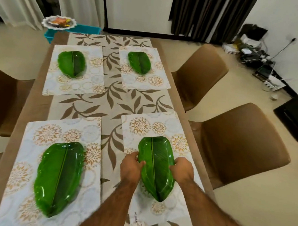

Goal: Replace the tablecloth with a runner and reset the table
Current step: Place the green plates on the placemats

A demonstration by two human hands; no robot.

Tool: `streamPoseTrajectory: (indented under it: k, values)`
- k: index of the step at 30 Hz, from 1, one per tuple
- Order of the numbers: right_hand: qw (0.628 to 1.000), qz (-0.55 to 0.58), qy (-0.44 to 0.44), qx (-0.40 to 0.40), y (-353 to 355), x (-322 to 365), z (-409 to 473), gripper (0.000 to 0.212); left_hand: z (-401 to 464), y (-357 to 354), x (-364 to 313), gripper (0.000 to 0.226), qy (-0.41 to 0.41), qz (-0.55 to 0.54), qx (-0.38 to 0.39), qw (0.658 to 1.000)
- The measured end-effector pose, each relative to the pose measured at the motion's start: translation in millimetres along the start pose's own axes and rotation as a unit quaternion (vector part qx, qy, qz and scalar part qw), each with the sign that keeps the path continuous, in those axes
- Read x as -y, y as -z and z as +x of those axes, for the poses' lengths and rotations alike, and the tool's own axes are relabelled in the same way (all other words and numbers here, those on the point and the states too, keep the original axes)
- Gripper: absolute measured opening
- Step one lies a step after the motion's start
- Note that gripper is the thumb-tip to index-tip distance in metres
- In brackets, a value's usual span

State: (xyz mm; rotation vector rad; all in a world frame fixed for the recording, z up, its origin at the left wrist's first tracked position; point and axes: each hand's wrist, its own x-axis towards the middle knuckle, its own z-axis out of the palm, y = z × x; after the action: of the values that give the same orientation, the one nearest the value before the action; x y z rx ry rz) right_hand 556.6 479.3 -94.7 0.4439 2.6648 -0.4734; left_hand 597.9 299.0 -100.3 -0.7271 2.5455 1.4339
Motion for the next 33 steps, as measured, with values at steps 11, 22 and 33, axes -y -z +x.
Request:
streamPoseTrajectory:
  k: [11, 22, 33]
  values:
    - [0.999, 0.015, 0.032, 0.034, -7, -29, 44, 0.020, 3, -47, -10, 0.024, 0.034, 0.021, -0.043, 0.998]
    - [0.999, 0.013, 0.040, 0.027, -5, -26, 47, 0.017, -5, -41, -11, 0.026, 0.026, -0.040, -0.014, 0.999]
    - [0.997, -0.015, 0.071, -0.026, 4, -9, 46, 0.038, 8, -41, -7, 0.035, 0.042, 0.019, -0.036, 0.998]
